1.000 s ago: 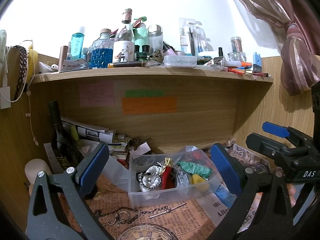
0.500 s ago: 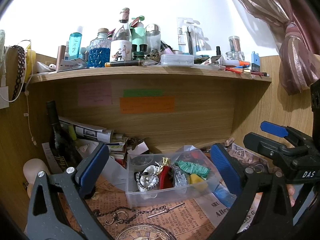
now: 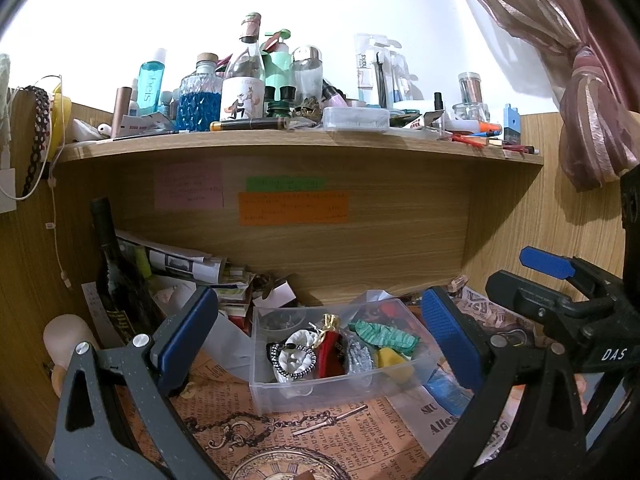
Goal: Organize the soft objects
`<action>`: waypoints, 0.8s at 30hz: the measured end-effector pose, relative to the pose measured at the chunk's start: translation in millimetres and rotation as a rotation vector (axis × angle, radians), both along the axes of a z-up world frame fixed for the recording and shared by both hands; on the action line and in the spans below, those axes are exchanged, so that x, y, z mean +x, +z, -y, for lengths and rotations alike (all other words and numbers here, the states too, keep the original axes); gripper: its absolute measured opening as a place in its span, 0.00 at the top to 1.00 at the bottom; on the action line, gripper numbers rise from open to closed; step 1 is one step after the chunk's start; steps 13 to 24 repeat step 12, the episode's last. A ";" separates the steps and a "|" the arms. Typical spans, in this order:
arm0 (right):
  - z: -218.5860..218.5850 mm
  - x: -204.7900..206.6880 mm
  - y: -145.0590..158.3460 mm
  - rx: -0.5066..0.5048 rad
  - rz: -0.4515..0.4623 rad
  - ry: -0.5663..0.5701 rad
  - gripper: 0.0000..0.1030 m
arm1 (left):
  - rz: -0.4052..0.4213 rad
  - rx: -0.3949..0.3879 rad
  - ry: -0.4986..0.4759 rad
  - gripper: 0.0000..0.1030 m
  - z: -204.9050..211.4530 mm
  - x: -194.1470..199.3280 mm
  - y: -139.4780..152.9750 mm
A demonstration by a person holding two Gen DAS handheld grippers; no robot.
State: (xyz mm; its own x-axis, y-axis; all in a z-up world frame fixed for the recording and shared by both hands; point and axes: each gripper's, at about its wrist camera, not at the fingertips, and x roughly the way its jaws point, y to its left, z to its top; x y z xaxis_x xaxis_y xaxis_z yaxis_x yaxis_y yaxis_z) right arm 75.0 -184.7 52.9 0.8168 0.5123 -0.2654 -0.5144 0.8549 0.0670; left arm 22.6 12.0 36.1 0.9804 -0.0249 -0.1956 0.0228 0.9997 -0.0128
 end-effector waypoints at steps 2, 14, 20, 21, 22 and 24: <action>-0.8 0.1 -0.5 0.000 -0.003 -0.002 0.00 | -0.001 -0.002 0.000 0.00 -0.8 0.5 -0.1; -4.8 0.6 -2.4 -0.009 -0.012 0.001 0.00 | -0.011 -0.013 -0.003 0.00 -1.5 3.6 -1.9; -4.8 0.6 -2.4 -0.009 -0.012 0.001 0.00 | -0.011 -0.013 -0.003 0.00 -1.5 3.6 -1.9; -4.8 0.6 -2.4 -0.009 -0.012 0.001 0.00 | -0.011 -0.013 -0.003 0.00 -1.5 3.6 -1.9; -4.8 0.6 -2.4 -0.009 -0.012 0.001 0.00 | -0.011 -0.013 -0.003 0.00 -1.5 3.6 -1.9; -4.8 0.6 -2.4 -0.009 -0.012 0.001 0.00 | -0.011 -0.013 -0.003 0.00 -1.5 3.6 -1.9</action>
